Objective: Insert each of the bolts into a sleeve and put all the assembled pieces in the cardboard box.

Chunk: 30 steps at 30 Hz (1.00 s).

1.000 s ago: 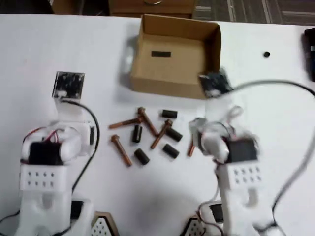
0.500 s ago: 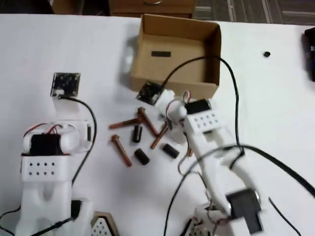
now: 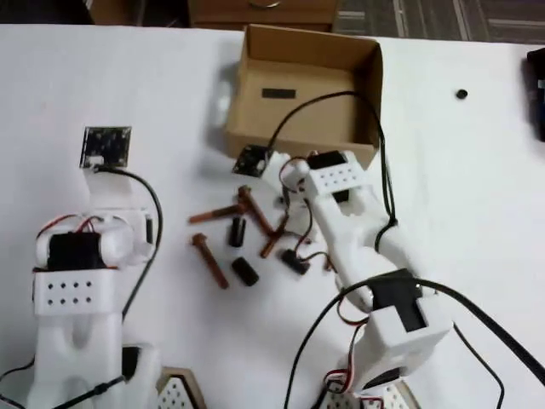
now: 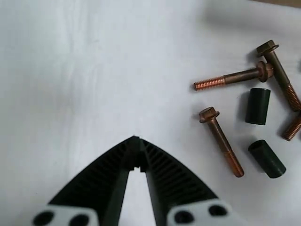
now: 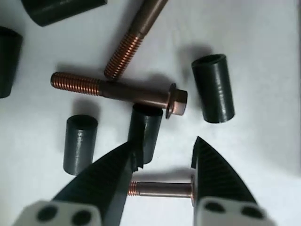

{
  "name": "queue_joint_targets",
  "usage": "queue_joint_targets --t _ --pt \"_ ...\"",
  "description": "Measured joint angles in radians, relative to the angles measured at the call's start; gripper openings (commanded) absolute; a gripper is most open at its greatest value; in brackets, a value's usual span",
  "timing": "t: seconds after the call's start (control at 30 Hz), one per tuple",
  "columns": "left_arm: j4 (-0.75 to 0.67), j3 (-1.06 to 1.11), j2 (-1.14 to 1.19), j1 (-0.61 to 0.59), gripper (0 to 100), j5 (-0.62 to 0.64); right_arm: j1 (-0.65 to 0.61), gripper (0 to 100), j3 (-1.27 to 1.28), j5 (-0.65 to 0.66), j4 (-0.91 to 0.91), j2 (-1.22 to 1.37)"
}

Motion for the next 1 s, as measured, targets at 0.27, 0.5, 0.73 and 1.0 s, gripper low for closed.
queue_joint_targets --t 0.27,0.5,0.73,1.0 --pt "0.0 0.002 0.0 0.002 2 0.0 -0.074 18.0 0.0 -0.002 -0.005 0.077" --pt "0.0 0.002 0.0 0.002 2 0.0 -0.08 8.7 -0.021 -0.002 -0.008 0.118" --pt "0.0 0.002 0.0 0.002 2 0.0 -0.049 2.0 -0.032 -0.002 -0.012 0.127" --pt "-0.003 0.002 0.0 0.002 2 0.0 -0.046 1.9 -0.041 -0.068 -0.012 0.129"
